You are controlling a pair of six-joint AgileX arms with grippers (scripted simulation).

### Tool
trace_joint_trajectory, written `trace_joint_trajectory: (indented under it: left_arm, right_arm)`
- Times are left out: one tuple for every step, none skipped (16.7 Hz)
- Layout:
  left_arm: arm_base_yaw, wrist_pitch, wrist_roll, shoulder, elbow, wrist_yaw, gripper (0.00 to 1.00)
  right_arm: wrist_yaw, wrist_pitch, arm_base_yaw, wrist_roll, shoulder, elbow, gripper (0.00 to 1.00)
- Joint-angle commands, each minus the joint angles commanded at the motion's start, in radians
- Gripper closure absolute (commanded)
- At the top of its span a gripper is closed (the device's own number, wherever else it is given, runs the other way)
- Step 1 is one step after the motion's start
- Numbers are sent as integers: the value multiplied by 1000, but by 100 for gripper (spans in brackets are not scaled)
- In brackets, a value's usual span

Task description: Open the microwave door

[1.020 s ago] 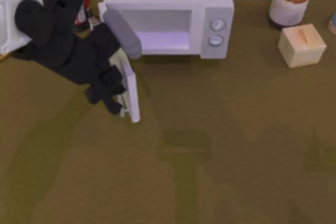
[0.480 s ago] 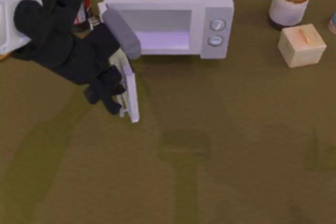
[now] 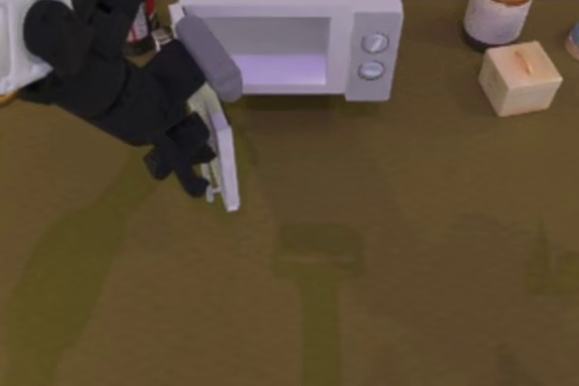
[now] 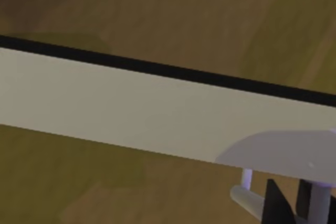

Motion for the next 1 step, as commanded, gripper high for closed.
trace_joint_trajectory:
  left_arm:
    - [0,0,0,0,0,0,100]
  right_arm:
    - [0,0,0,0,0,0,0]
